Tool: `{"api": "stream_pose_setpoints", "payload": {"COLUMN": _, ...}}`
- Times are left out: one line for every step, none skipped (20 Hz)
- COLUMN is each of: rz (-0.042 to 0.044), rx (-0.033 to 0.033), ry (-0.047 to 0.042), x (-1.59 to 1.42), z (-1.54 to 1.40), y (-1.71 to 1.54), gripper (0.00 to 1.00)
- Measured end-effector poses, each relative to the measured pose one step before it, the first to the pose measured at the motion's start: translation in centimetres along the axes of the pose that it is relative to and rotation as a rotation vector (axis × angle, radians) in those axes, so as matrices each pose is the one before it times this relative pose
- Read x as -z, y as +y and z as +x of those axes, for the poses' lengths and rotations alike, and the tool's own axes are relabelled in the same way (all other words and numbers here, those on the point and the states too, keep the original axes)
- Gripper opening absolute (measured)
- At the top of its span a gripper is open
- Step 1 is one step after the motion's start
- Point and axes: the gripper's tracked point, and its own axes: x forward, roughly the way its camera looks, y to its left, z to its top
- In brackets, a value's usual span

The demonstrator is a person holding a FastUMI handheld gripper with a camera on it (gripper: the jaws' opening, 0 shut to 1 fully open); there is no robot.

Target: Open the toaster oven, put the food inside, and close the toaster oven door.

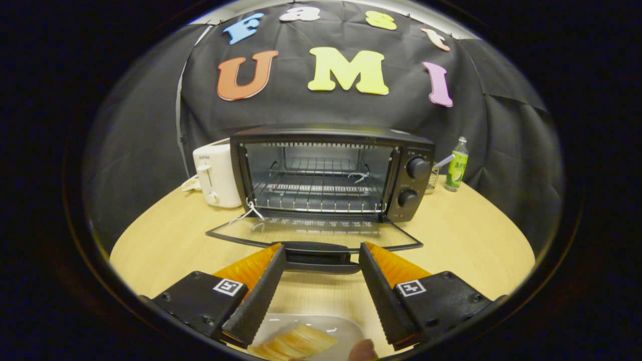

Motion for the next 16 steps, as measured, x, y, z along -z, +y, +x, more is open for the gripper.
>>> {"api": "stream_pose_setpoints", "payload": {"rz": 0.01138, "rx": -0.01167, "ry": 0.03541, "x": 0.752, "z": 0.379, "y": -0.088, "gripper": 0.96}}
{"api": "stream_pose_setpoints", "payload": {"rz": 0.01544, "rx": -0.01071, "ry": 0.03048, "x": 0.457, "z": 0.276, "y": -0.117, "gripper": 0.96}}
{"api": "stream_pose_setpoints", "payload": {"rz": 0.01160, "rx": 0.00169, "ry": 0.01119, "x": 0.131, "z": 0.193, "y": -0.280, "gripper": 0.96}}
{"api": "stream_pose_setpoints", "payload": {"rz": 0.00489, "rx": 0.00729, "ry": -0.00201, "x": -0.222, "z": 0.031, "y": -0.283, "gripper": 0.96}}
{"api": "stream_pose_setpoints", "payload": {"rz": 0.00376, "rx": 0.00220, "ry": -0.00479, "x": 0.034, "z": -0.326, "y": -0.028, "gripper": 0.96}}
{"api": "stream_pose_setpoints", "payload": {"rz": 0.00266, "rx": -0.00046, "ry": 0.00077, "x": 0.121, "z": -0.341, "y": -0.048, "gripper": 0.95}}
{"api": "stream_pose_setpoints", "payload": {"rz": 0.00460, "rx": -0.00523, "ry": -0.00397, "x": 0.020, "z": -0.538, "y": 0.073, "gripper": 0.94}}
{"api": "stream_pose_setpoints", "payload": {"rz": 0.00575, "rx": -0.00472, "ry": -0.01247, "x": -0.220, "z": -0.797, "y": 0.153, "gripper": 0.93}}
{"api": "stream_pose_setpoints", "payload": {"rz": -0.00130, "rx": 0.00299, "ry": -0.02229, "x": -0.195, "z": -1.144, "y": 0.044, "gripper": 0.94}}
{"api": "stream_pose_setpoints", "payload": {"rz": -0.00759, "rx": 0.00608, "ry": -0.02395, "x": -0.395, "z": -0.967, "y": 0.025, "gripper": 0.94}}
{"api": "stream_pose_setpoints", "payload": {"rz": -0.01252, "rx": -0.00028, "ry": -0.01923, "x": -0.073, "z": -1.118, "y": 0.195, "gripper": 0.95}}
{"api": "stream_pose_setpoints", "payload": {"rz": -0.00053, "rx": -0.00187, "ry": -0.01620, "x": -0.125, "z": -1.151, "y": 0.266, "gripper": 1.00}}
{"api": "stream_pose_setpoints", "payload": {"rz": 0.00839, "rx": 0.00209, "ry": -0.01136, "x": 0.023, "z": -1.128, "y": 0.185, "gripper": 1.00}}
{"api": "stream_pose_setpoints", "payload": {"rz": 0.00876, "rx": -0.00057, "ry": -0.00736, "x": 0.020, "z": -1.030, "y": 0.181, "gripper": 1.00}}
{"api": "stream_pose_setpoints", "payload": {"rz": 0.01205, "rx": -0.00205, "ry": -0.00869, "x": 0.201, "z": -1.144, "y": 0.123, "gripper": 1.00}}
{"api": "stream_pose_setpoints", "payload": {"rz": 0.01816, "rx": 0.00286, "ry": -0.01454, "x": 0.142, "z": -0.871, "y": 0.180, "gripper": 1.00}}
